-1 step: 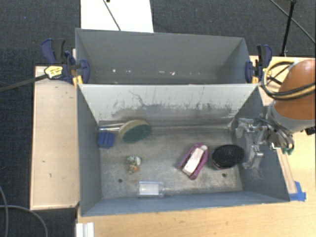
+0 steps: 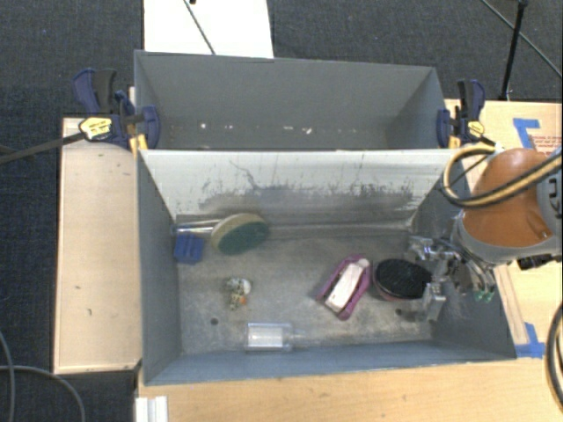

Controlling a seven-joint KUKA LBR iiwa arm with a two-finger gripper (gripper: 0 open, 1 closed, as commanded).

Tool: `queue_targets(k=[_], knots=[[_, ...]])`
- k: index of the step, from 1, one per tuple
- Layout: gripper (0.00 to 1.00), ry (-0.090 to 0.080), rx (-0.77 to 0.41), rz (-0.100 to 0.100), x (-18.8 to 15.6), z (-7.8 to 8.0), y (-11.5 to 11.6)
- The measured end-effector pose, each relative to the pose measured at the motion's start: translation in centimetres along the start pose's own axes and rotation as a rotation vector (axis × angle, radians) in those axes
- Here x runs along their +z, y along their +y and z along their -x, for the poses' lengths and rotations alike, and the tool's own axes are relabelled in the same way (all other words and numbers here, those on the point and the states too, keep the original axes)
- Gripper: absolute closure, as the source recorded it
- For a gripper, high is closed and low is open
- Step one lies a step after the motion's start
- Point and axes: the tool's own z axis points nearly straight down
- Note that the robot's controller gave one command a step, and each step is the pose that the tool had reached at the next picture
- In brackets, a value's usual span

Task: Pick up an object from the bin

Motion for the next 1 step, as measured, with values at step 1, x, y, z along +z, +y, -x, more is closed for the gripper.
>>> queue_targets(k=[1], knots=[[1.0,-0.006,-0.007,-0.003,-0.44,0.18,-0.11]])
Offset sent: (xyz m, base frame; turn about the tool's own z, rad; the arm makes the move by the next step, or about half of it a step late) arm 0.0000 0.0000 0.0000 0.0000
